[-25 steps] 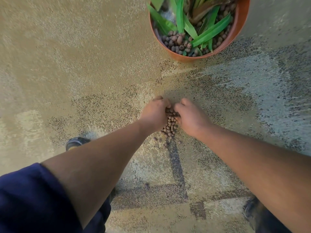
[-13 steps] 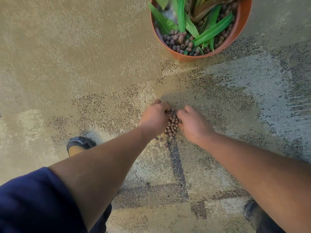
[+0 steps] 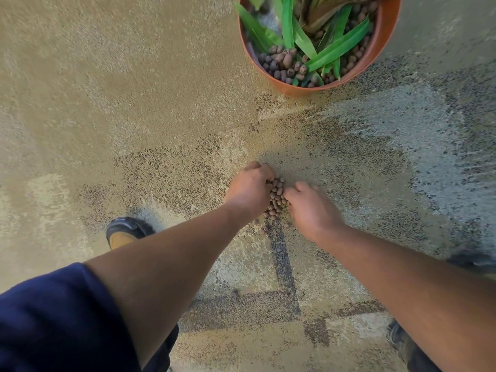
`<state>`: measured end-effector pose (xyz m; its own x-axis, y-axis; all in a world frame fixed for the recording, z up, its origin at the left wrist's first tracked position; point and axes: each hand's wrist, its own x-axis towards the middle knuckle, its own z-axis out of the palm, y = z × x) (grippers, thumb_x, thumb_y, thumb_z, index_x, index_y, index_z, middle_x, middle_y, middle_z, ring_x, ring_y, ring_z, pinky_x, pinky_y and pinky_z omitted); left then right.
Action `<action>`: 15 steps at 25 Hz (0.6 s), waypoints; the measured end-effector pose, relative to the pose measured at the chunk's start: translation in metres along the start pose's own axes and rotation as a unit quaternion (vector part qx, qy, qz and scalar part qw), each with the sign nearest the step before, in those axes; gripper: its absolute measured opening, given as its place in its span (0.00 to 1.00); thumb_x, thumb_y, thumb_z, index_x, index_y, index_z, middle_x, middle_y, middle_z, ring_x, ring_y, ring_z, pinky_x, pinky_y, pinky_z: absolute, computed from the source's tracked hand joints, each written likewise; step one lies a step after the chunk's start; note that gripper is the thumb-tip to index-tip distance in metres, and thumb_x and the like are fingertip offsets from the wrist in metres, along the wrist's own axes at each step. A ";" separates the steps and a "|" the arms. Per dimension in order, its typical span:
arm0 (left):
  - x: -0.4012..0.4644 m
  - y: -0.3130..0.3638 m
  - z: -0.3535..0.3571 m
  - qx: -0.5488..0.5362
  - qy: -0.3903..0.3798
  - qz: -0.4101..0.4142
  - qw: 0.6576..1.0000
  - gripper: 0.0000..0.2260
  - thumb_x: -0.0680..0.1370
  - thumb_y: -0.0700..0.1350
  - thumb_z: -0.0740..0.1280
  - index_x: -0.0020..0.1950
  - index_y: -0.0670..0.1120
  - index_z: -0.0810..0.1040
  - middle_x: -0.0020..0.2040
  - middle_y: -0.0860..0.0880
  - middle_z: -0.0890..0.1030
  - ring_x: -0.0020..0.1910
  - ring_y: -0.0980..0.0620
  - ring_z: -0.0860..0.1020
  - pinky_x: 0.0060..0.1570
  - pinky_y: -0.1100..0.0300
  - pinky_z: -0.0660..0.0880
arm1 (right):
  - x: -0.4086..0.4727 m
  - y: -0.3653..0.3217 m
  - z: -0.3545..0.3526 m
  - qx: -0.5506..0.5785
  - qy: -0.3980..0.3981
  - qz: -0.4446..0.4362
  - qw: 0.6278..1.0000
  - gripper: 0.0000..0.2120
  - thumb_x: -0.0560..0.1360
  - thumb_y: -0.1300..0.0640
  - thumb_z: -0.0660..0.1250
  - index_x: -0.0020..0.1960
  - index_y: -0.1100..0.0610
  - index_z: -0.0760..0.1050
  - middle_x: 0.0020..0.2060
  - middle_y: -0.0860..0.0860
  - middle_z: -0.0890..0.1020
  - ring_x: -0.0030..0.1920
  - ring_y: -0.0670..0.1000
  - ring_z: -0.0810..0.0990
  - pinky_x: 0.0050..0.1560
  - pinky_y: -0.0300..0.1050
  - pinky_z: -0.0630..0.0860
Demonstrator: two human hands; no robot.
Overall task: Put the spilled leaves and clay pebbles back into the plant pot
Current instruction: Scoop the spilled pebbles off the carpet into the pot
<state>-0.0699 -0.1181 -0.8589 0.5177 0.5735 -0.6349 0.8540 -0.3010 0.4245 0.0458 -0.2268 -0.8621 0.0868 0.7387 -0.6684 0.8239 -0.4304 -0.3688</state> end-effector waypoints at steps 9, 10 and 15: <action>0.010 0.004 0.007 -0.068 -0.005 -0.111 0.991 0.14 0.78 0.32 0.64 0.49 0.49 0.85 0.51 0.52 0.79 0.47 0.52 0.82 0.40 0.66 0.82 | -0.006 -0.006 -0.008 -0.023 -0.026 -0.018 0.999 0.15 0.78 0.61 0.71 0.64 0.58 0.75 0.56 0.54 0.78 0.56 0.54 0.79 0.56 0.47 0.80; 0.010 0.005 0.006 -0.071 -0.007 -0.120 0.990 0.15 0.78 0.32 0.65 0.51 0.49 0.85 0.51 0.52 0.78 0.48 0.51 0.82 0.40 0.66 0.82 | -0.006 -0.005 -0.009 -0.007 -0.026 -0.010 1.000 0.14 0.78 0.62 0.71 0.62 0.58 0.75 0.53 0.53 0.78 0.54 0.54 0.79 0.55 0.47 0.81; 0.003 0.002 0.007 -0.011 0.008 -0.051 0.999 0.10 0.81 0.36 0.66 0.54 0.47 0.84 0.55 0.51 0.77 0.50 0.52 0.78 0.43 0.71 0.76 | -0.007 0.004 -0.018 0.050 0.003 0.016 0.999 0.04 0.79 0.63 0.67 0.47 0.56 0.74 0.48 0.50 0.76 0.46 0.50 0.78 0.51 0.44 0.81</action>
<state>-0.0666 -0.1224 -0.8641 0.4268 0.6132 -0.6647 0.9008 -0.2235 0.3723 0.0584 -0.2242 -0.8478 0.1154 0.7273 -0.6766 0.7612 -0.5023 -0.4101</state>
